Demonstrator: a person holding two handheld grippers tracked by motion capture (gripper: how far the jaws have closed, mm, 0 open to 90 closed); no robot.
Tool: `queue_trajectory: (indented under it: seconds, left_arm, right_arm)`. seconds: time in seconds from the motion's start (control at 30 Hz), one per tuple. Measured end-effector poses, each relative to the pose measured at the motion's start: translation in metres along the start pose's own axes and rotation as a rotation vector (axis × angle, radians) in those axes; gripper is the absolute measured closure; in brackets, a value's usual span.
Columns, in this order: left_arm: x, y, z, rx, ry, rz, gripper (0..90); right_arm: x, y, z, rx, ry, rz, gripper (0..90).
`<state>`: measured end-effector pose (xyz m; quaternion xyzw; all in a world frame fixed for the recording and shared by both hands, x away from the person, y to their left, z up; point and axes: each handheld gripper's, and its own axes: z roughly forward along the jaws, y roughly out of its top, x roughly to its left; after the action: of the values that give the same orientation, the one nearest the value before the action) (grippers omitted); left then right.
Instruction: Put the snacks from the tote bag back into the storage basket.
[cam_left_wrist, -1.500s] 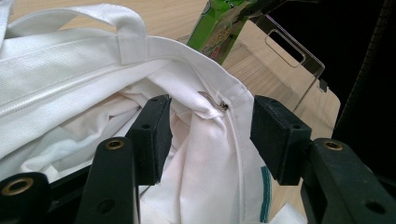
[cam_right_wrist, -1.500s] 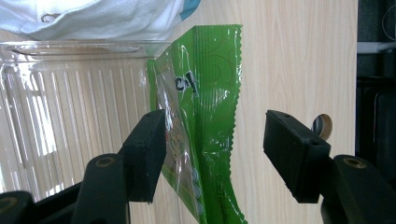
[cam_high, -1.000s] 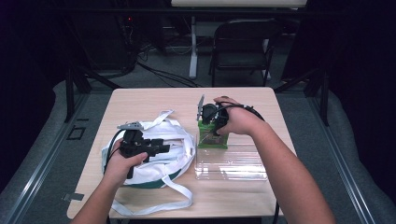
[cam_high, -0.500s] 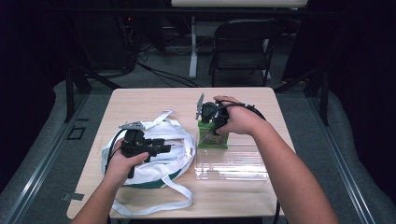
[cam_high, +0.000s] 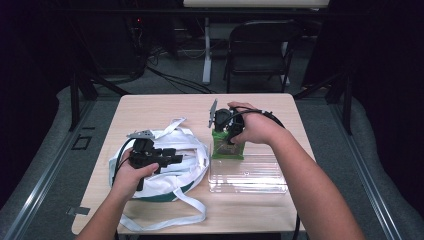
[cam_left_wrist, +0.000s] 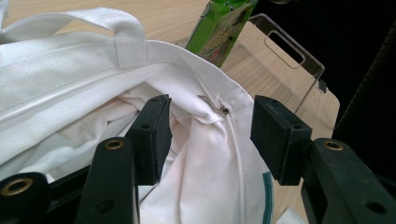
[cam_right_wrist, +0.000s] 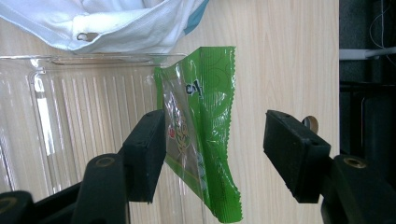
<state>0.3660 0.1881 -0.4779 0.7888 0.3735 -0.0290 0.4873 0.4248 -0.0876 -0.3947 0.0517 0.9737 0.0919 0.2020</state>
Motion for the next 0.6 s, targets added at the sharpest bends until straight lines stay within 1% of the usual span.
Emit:
queue_trajectory:
  seconds: [0.17,0.37,0.4,0.43,0.47,0.6]
  left_arm:
    - [0.001,0.0,0.0,0.001,0.001,-0.001,47.5]
    - [0.001,0.0,0.0,-0.001,0.002,0.0,47.5]
    - [0.001,0.0,-0.001,-0.002,0.002,0.0,47.5]
    - [0.001,0.0,-0.001,-0.002,0.002,0.0,47.5]
    - [0.001,0.0,-0.001,-0.002,0.002,0.0,47.5]
    - [0.001,0.0,-0.001,-0.001,0.002,0.0,47.5]
  right_arm:
    - [0.0,0.0,0.0,0.001,0.002,0.01,39.2]
    - [-0.001,-0.001,-0.007,-0.031,0.007,0.055,40.4]
    - [-0.002,-0.001,-0.008,-0.03,0.006,0.058,40.5]
    - [-0.001,-0.001,-0.01,-0.036,0.009,0.074,40.7]
    - [-0.001,-0.002,-0.011,-0.036,0.009,0.077,40.9]
    - [-0.001,-0.006,-0.014,-0.075,0.023,0.143,41.6]
